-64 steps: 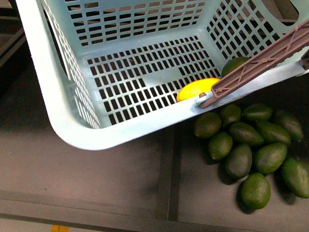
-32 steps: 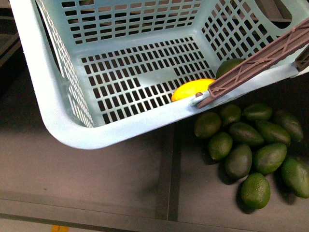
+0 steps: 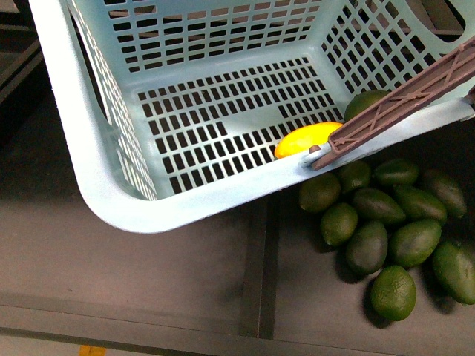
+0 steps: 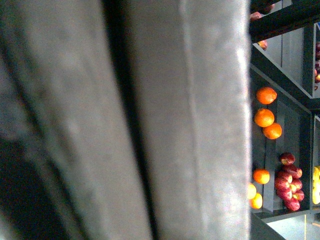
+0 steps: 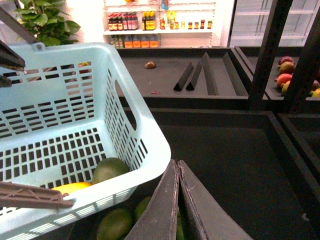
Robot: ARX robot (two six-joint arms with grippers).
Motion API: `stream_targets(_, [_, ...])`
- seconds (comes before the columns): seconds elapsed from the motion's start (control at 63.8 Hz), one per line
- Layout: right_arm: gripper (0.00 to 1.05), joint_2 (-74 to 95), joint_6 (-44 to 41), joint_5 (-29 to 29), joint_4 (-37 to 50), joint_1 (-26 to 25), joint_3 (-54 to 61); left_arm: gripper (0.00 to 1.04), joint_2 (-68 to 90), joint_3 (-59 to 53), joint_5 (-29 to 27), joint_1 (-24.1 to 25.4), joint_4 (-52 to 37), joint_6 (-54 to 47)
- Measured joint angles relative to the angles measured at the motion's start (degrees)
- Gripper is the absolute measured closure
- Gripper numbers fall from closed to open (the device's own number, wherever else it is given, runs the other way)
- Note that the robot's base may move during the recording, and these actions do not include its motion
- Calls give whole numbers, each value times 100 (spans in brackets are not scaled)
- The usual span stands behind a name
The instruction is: Pick mango and avocado into basket
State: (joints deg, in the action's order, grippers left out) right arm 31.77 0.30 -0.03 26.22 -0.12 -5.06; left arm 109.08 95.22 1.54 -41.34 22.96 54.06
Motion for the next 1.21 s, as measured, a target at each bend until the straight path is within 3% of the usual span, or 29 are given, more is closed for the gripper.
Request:
stream_targets(1.081, [103, -2149, -2, 4, -1591, 0, 407, 77, 0, 0, -17, 0, 0, -2])
stream_targets(1.207, [103, -2955, -4, 4, -2540, 2, 404, 77, 0, 0, -7, 0, 0, -2])
